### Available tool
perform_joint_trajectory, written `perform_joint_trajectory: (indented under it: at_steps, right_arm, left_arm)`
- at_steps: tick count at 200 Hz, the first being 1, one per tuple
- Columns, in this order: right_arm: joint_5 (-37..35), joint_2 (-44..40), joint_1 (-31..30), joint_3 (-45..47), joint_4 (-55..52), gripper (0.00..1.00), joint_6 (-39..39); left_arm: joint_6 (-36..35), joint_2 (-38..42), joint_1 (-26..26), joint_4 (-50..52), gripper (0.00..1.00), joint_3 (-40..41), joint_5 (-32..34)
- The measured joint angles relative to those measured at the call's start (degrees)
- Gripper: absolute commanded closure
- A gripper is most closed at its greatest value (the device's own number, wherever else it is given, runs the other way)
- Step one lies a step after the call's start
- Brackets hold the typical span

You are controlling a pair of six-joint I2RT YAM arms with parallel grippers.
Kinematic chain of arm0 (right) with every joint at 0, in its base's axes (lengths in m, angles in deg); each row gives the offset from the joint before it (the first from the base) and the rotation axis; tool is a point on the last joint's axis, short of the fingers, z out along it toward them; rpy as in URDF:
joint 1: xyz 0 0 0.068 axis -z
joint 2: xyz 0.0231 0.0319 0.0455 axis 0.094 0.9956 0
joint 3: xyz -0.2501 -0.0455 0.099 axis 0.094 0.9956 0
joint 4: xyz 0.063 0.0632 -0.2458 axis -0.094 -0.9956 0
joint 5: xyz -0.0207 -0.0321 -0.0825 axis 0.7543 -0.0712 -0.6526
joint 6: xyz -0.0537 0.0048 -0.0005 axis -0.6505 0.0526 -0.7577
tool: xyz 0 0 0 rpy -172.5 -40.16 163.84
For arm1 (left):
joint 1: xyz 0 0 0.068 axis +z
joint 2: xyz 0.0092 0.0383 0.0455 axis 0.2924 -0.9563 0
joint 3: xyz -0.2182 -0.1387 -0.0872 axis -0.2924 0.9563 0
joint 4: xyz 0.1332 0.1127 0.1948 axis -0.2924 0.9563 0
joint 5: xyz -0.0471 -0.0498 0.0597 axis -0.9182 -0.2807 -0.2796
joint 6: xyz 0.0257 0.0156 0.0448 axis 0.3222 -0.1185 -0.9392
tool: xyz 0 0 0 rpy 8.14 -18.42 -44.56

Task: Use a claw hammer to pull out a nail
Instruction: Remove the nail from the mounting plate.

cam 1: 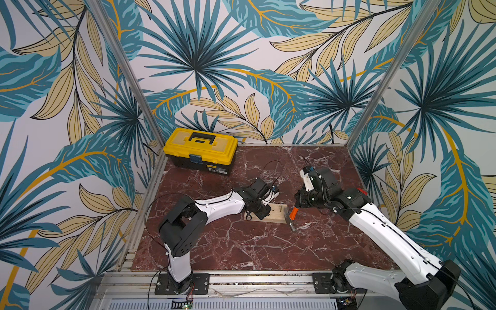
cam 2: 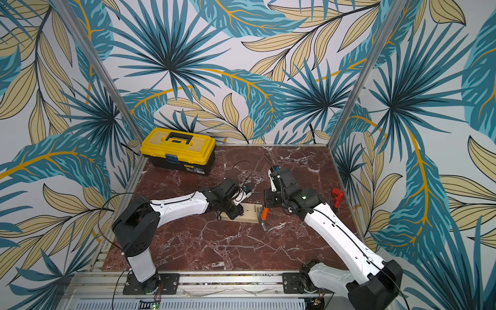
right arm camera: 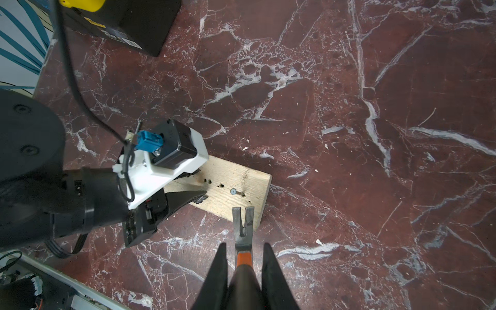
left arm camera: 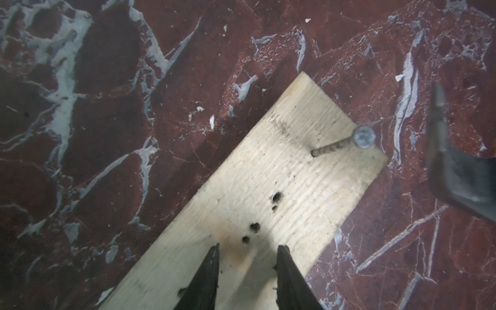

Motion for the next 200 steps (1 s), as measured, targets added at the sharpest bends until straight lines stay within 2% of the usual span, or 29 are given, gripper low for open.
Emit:
perform_joint_trajectory:
  at_steps: [200]
  right_arm:
    - [-0.4, 5.6, -1.6, -0.1, 5.5, 1.00, -3.0]
  left_arm:
    - [0.7, 0.0, 0.0, 0.0, 0.66, 0.0, 0.1]
